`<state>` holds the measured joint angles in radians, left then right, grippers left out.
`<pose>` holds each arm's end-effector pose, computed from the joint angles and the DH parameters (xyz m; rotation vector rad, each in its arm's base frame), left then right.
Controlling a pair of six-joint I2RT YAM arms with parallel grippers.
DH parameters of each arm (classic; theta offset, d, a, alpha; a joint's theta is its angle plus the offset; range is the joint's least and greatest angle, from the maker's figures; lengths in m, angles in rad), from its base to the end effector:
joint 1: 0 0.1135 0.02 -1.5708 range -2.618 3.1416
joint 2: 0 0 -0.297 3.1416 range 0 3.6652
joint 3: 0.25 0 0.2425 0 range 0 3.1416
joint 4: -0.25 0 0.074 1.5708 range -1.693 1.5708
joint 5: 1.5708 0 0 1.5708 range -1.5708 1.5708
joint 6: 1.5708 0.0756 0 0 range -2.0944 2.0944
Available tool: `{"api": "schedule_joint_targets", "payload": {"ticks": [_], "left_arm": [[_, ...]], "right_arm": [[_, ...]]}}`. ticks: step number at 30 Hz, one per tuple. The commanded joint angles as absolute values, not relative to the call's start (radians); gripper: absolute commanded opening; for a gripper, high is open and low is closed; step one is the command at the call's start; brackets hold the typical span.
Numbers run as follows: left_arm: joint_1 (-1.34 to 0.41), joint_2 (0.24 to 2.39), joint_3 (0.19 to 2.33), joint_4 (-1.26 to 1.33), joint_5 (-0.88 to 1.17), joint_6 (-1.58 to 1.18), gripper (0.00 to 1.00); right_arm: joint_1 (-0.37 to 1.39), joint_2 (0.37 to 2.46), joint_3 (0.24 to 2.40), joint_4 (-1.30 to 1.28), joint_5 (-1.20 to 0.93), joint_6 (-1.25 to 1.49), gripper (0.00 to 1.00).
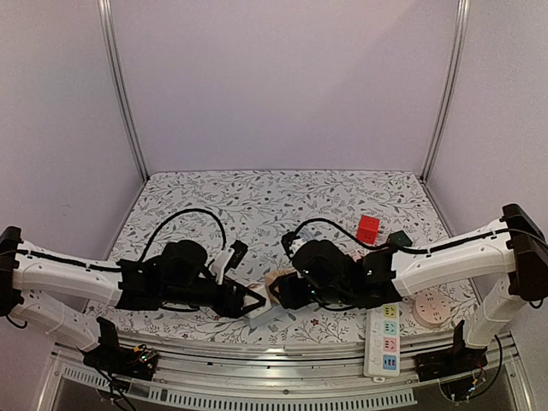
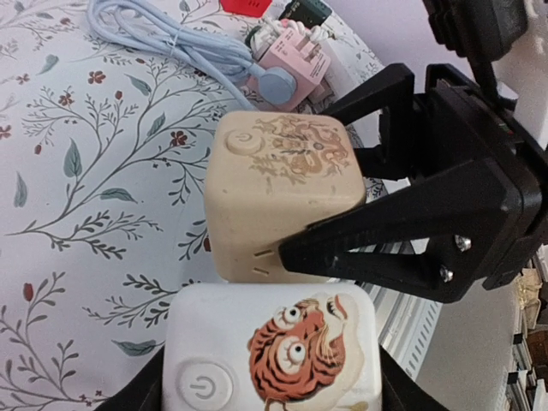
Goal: Pull the plug off the socket
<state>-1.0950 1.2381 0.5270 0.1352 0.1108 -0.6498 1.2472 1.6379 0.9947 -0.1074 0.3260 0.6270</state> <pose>0.1141 -0.2396 0.2051 0.5918 2.2916 -1.0682 0.1407 0.3435 0.2176 -0.5549 2.2802 0.5921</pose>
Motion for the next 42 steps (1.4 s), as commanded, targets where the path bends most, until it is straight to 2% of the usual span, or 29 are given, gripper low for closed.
{"api": "schedule_joint_targets", "payload": {"ticks": [1,9,19,30,42], "left_arm": [[-1.136,1.243,0.535,-0.015,0.041,-0.571,0.0],[-1.187,1.307,0.569,-0.047,-0.031,-0.537,0.0],[-1.18,1.296,0.552,-0.017,-0.043,-0.557,0.0],[-1.055,1.267,0.504,0.021,0.033,-0.677,0.0],[-0.963,1.276,0.459,0.022,0.072,-0.753,0.0]], "right_arm": [[1.14,1.654,0.995,-0.289,0.413,0.707,0.01],[1.128,1.706,1.062,-0.345,0.395,0.704,0.01],[1.129,1.669,1.045,-0.339,0.408,0.693,0.0],[1.153,1.584,0.96,-0.279,0.445,0.695,0.0],[1.186,1.551,0.96,-0.276,0.517,0.696,0.0]]}}
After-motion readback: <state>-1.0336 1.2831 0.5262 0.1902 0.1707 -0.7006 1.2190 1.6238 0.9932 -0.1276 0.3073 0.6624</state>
